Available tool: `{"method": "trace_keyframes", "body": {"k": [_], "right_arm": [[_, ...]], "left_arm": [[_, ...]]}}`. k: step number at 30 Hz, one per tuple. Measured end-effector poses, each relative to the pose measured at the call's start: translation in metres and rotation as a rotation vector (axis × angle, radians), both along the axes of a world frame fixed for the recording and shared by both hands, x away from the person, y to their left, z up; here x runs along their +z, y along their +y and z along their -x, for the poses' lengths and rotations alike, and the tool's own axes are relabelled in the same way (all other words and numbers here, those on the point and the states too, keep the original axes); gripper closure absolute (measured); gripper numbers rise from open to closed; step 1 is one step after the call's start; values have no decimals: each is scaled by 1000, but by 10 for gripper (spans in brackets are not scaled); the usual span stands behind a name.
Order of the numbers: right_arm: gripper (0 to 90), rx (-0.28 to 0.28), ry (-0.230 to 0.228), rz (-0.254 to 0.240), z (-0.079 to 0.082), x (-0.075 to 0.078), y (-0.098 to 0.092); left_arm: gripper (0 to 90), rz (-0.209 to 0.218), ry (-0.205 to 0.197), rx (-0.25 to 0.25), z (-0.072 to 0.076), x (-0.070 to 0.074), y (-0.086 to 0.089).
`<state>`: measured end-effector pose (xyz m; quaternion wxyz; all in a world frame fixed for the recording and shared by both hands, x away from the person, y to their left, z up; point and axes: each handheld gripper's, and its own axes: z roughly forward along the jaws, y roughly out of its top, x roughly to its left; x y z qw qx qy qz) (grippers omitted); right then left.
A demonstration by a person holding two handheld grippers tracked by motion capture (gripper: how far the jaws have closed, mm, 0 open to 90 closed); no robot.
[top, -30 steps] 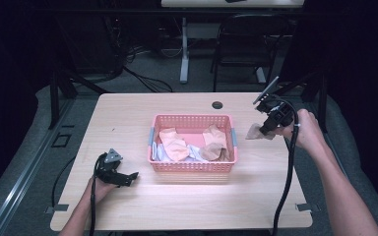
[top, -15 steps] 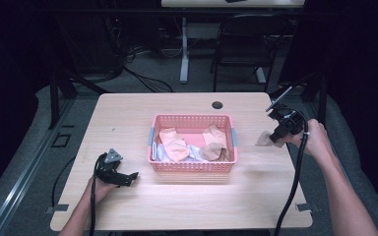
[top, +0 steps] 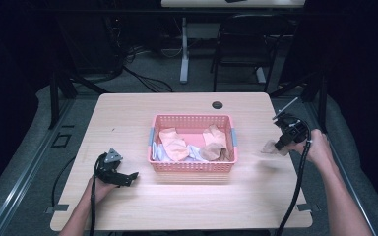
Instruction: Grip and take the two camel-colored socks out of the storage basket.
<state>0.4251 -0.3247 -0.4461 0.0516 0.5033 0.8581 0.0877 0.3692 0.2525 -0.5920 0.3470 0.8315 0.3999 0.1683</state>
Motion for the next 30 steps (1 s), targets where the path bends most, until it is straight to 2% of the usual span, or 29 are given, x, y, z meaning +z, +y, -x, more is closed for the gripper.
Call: {"method": "trace_keyframes", "body": {"k": [11, 14, 17, 19, 23, 25, 27, 30], "right_arm": [[819, -9, 49, -9, -2, -36, -1], [814, -13, 54, 4, -3, -44, -2], [810, -26, 65, -21, -3, -50, -5], [805, -33, 60, -25, -4, -53, -7], [764, -19, 92, -20, -4, -60, -6], [748, -32, 85, -27, -3, -62, -6], [663, -31, 87, -26, -4, -61, -6], [400, -17, 78, -61, -4, -57, -8]], "left_arm": [[1, 0, 0, 0, 0, 0, 0], [1, 0, 0, 1, 0, 0, 0], [1, -1, 0, 0, 0, 0, 0], [1, 0, 0, 1, 0, 0, 0], [1, -1, 0, 0, 0, 0, 0], [1, -1, 0, 0, 0, 0, 0], [1, 0, 0, 0, 0, 0, 0], [1, 0, 0, 0, 0, 0, 0]]}}
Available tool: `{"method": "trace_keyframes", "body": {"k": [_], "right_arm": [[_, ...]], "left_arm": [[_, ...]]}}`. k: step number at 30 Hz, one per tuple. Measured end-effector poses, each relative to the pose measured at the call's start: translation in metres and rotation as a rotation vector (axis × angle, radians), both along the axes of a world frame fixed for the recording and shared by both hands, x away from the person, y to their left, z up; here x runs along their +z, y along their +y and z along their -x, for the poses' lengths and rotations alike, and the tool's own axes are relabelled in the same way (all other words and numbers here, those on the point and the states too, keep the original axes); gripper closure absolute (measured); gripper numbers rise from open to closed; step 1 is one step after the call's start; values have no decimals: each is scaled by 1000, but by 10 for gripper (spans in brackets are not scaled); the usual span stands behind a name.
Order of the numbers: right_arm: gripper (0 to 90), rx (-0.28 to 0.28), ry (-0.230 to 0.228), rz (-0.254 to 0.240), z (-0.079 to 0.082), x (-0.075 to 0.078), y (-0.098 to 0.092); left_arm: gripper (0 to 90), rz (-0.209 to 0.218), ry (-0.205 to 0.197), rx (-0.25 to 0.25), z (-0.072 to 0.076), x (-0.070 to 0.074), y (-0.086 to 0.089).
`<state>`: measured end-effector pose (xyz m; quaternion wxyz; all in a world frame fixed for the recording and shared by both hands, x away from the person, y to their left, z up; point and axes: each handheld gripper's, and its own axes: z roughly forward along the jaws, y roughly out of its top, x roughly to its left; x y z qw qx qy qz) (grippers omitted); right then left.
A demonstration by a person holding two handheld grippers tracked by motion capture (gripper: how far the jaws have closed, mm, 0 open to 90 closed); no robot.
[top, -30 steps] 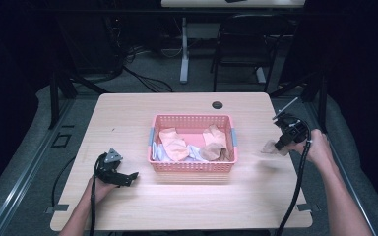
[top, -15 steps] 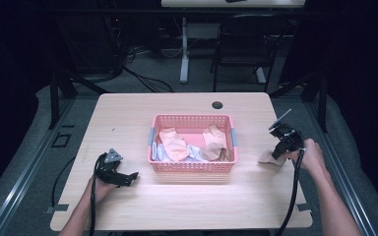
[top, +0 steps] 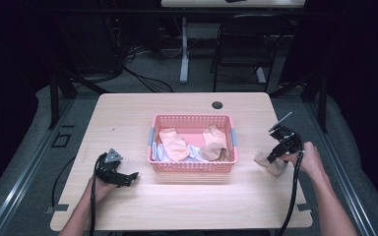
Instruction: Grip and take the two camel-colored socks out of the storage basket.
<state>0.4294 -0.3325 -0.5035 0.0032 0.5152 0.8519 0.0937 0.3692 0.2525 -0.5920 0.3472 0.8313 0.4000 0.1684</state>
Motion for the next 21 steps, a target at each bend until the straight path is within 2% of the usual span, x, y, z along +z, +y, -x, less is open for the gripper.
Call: {"method": "trace_keyframes", "body": {"k": [2, 4, 5, 7, 9, 10, 17, 21], "right_arm": [[227, -4, -20, -22, 2, 5, 0], [115, -1, -42, -29, 4, 10, 0], [77, 0, -48, -54, 5, 14, 0], [0, 10, -68, -58, 6, 22, 0], [0, 27, -70, -72, 8, 29, 0], [0, 27, -87, -80, 9, 33, 2], [0, 58, -153, -76, 18, 61, 15], [0, 93, -164, -66, 18, 75, 24]], "left_arm": [[1, 0, 0, -1, 0, 0, 0], [1, 0, 0, 0, 0, 0, 0], [1, 1, 0, -1, 0, 0, 0], [1, 1, 1, -1, 0, 0, 0], [1, 0, 1, -1, 0, 0, 0], [1, 1, 1, -1, 0, 0, 0], [1, 1, 0, -1, 0, 0, 0], [1, 1, 1, -1, 0, 0, 0]]}}
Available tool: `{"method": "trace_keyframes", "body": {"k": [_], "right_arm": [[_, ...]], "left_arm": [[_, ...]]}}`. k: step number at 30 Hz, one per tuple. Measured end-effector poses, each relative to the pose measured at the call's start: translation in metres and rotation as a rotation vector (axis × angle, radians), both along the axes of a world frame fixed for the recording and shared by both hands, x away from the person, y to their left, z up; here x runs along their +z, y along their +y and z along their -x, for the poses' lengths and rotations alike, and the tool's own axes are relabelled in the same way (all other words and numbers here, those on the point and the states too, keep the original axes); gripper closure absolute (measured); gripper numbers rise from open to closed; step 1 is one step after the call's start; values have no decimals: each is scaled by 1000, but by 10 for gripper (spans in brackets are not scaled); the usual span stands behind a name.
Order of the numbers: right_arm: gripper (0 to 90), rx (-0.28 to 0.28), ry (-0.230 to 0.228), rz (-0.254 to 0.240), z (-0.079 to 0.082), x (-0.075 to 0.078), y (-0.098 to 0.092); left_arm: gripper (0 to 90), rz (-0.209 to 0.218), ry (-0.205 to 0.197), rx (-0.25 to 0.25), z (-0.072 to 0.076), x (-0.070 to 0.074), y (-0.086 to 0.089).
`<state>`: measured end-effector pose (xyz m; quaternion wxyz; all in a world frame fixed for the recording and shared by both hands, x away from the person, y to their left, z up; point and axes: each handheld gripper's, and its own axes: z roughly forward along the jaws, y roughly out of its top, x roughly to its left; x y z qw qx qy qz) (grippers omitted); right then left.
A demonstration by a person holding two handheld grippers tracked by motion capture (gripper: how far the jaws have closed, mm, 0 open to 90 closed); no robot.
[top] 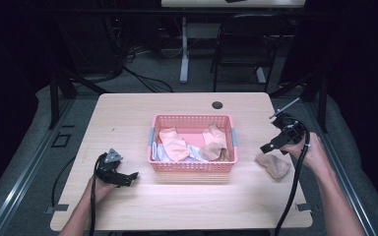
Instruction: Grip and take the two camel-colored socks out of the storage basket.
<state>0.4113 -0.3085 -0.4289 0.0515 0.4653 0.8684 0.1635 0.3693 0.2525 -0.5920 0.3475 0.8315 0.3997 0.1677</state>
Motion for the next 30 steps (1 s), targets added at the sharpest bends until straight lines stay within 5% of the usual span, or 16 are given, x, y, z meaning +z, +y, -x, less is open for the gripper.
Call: {"method": "trace_keyframes", "body": {"k": [13, 30], "right_arm": [[0, 89, -51, 33, 0, 25, 38], [0, 220, -61, 15, -9, 28, 101]], "left_arm": [[1, 0, -1, 0, 0, 0, 0], [1, 0, -1, 1, 0, 0, 0]]}}
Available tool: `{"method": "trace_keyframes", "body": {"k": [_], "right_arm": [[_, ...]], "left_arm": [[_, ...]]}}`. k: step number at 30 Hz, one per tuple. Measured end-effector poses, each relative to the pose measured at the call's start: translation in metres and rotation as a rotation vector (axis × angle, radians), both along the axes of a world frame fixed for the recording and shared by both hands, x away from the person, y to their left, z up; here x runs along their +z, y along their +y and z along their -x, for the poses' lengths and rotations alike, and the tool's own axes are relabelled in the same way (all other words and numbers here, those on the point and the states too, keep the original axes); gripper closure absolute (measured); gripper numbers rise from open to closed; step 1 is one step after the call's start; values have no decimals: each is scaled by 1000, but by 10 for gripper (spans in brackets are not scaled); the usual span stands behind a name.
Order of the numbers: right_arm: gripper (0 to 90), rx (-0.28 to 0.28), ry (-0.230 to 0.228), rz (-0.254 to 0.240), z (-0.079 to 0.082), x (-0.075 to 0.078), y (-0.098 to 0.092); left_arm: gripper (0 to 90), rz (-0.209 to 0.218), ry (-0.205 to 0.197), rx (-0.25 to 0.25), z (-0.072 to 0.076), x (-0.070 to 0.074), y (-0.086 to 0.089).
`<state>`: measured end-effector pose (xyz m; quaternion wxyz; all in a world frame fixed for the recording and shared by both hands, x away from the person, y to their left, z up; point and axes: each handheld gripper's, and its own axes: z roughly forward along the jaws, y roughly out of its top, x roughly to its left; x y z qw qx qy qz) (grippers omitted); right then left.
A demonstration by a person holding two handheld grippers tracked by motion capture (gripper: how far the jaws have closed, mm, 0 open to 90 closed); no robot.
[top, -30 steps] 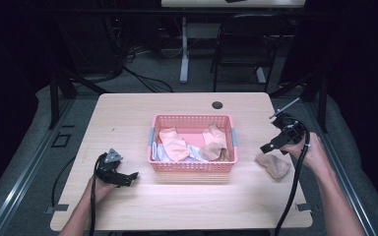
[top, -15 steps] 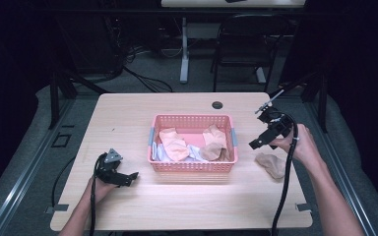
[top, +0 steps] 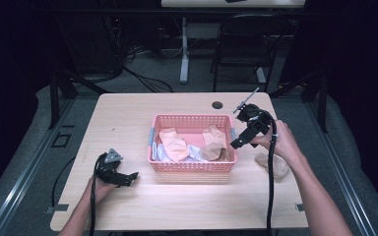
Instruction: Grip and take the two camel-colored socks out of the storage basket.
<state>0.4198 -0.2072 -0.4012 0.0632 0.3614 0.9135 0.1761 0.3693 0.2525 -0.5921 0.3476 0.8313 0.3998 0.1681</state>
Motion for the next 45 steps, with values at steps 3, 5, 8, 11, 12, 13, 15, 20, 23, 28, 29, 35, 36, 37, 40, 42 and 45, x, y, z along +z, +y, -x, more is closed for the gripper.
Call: {"method": "trace_keyframes", "body": {"k": [3, 5, 8, 11, 12, 13, 15, 20, 23, 28, 29, 35, 36, 37, 40, 42, 45], "right_arm": [[0, 31, 0, 3, -3, 0, 11], [0, 42, 1, 11, -4, -2, 19], [0, 56, 15, 9, -5, -7, 30], [0, 73, 24, 12, -7, -9, 38], [0, 64, 22, -6, -8, -12, 42], [0, 75, 29, 8, -10, -13, 44], [0, 80, 39, 11, -13, -17, 49], [12, 82, 68, 22, -23, -31, 58], [60, 78, 91, 43, -28, -45, 63], [145, 48, 128, 86, -36, -64, 68], [156, 40, 134, 102, -38, -68, 68], [264, 23, 159, 166, -43, -88, 70], [280, 23, 162, 169, -44, -91, 70], [287, 21, 170, 184, -44, -93, 70], [324, 21, 187, 208, -47, -99, 70], [350, 17, 198, 208, -48, -102, 70], [416, 3, 196, 222, -48, -105, 70]], "left_arm": [[1, 0, 1, 0, 0, 0, 0], [1, 0, 0, 0, 0, 0, 0], [1, 1, 1, 0, 0, 0, 0], [1, 1, 1, -1, 0, 0, 0], [1, 0, 0, -1, 0, 0, 0], [1, 1, 1, -1, 0, 0, 0], [1, 1, 0, -1, 0, 0, 0], [1, 0, 1, -1, 0, 0, 0], [1, 1, 1, -1, 0, 0, 0], [1, 1, 1, -2, 0, 0, 0], [1, 1, 1, -2, 0, 0, 0], [1, 0, 1, -3, 0, 0, 0], [1, 1, 0, -3, 0, 0, 0], [1, 1, 0, -3, 0, 0, 0], [1, 1, 0, -3, 0, 0, 0], [1, 1, 0, -3, 0, 0, 0], [1, 0, 0, -3, 0, 0, 0]]}}
